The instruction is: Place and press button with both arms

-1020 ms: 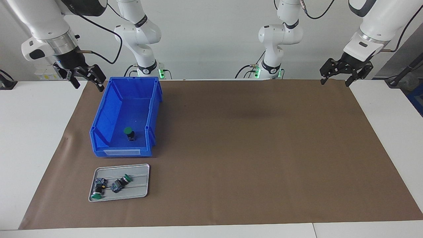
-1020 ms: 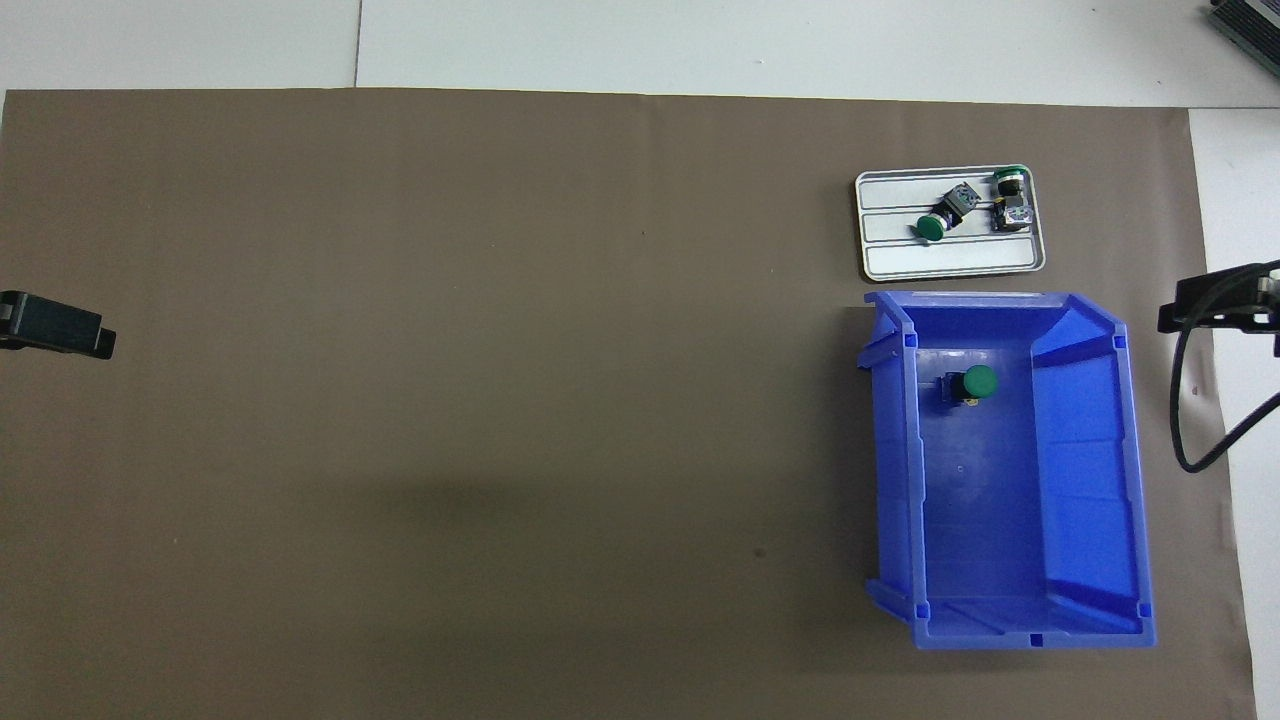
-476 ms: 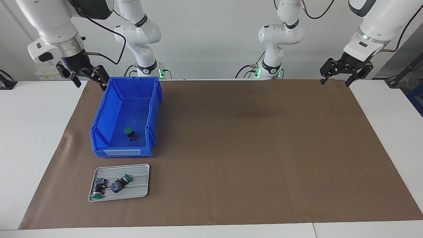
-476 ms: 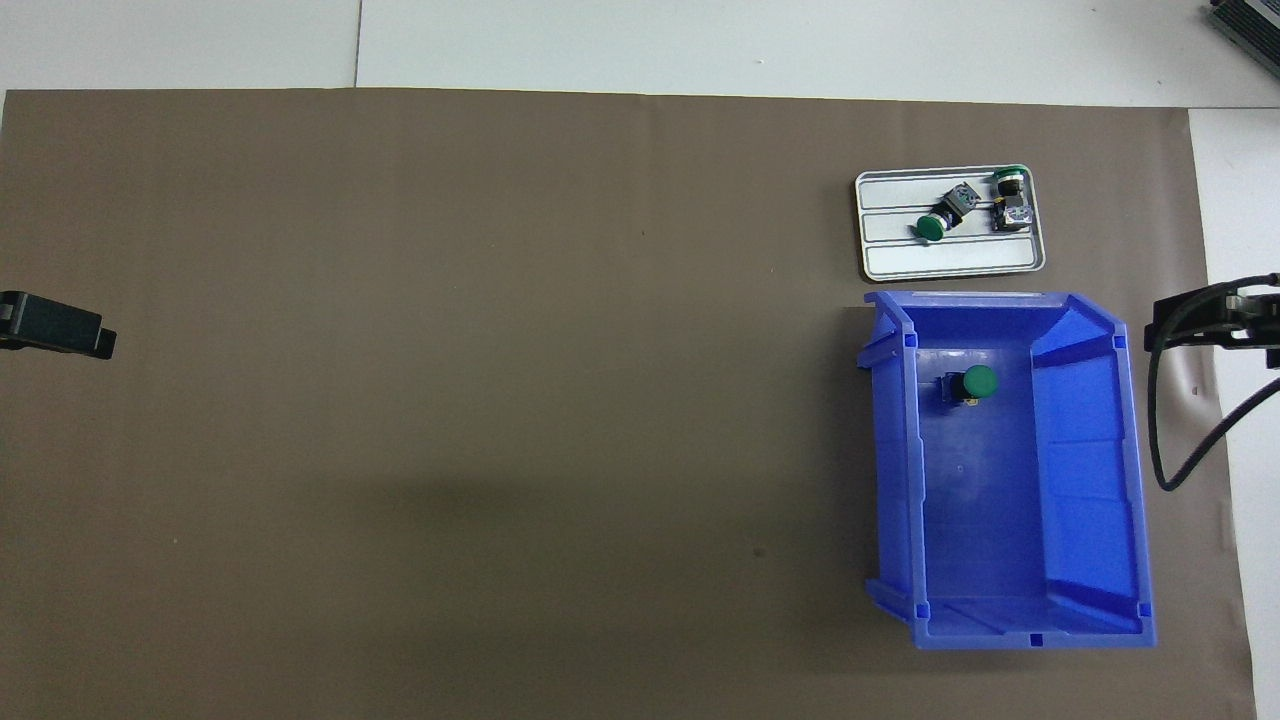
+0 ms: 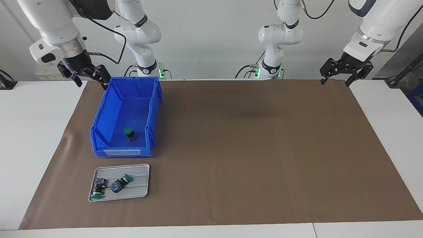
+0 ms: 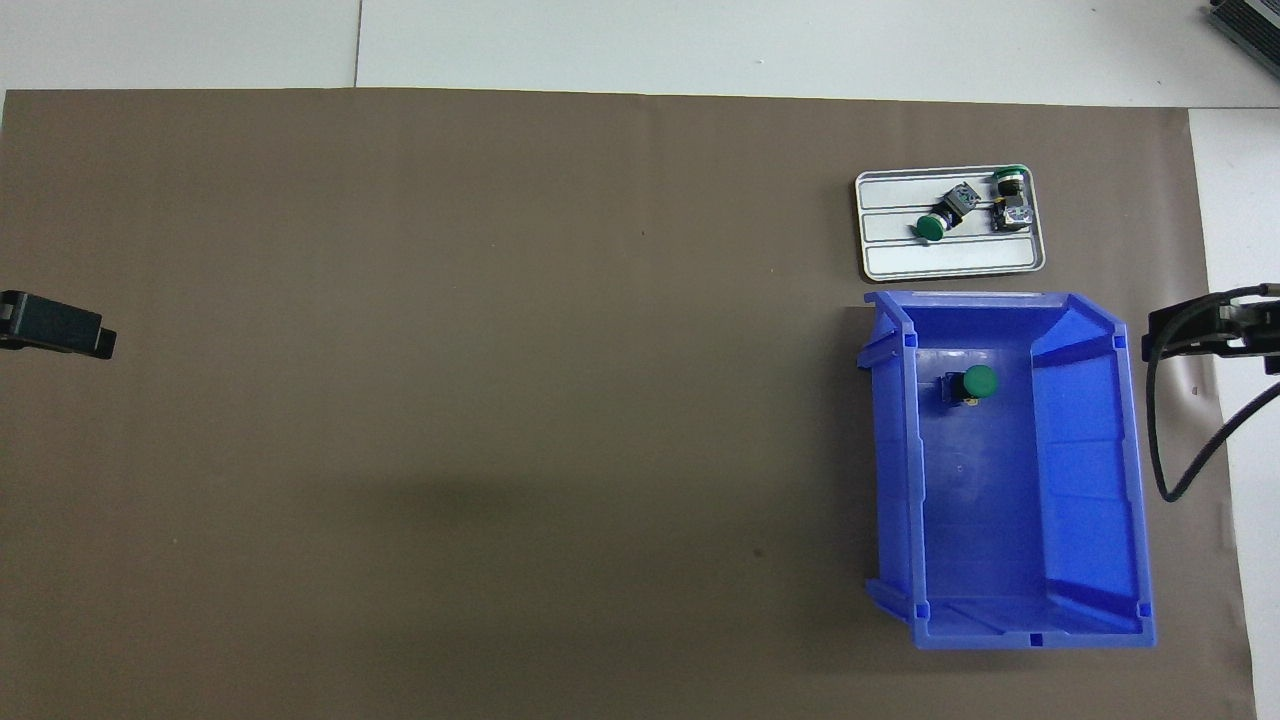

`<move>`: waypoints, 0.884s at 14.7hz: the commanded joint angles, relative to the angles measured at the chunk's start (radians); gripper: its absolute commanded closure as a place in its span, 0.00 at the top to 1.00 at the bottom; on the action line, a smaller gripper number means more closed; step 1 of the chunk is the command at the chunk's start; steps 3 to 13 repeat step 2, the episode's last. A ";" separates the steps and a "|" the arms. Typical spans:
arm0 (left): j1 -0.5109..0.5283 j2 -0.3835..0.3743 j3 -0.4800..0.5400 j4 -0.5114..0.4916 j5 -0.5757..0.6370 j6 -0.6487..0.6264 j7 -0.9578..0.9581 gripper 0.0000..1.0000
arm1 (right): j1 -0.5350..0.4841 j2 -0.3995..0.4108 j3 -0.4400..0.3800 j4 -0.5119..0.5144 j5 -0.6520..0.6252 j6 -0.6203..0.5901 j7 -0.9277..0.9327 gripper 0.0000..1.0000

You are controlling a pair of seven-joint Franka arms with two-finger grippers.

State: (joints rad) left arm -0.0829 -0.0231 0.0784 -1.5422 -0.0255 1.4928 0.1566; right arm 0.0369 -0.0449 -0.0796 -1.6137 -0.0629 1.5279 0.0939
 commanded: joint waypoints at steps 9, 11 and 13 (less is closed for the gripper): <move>-0.001 -0.026 0.001 -0.027 0.018 -0.003 0.004 1.00 | -0.002 -0.006 0.003 -0.003 0.003 0.001 0.017 1.00; -0.001 -0.026 0.001 -0.027 0.018 -0.003 0.004 1.00 | -0.002 -0.006 0.003 -0.003 0.003 0.001 0.017 1.00; -0.001 -0.026 0.001 -0.027 0.018 -0.003 0.004 1.00 | -0.002 -0.006 0.003 -0.003 0.003 0.001 0.017 1.00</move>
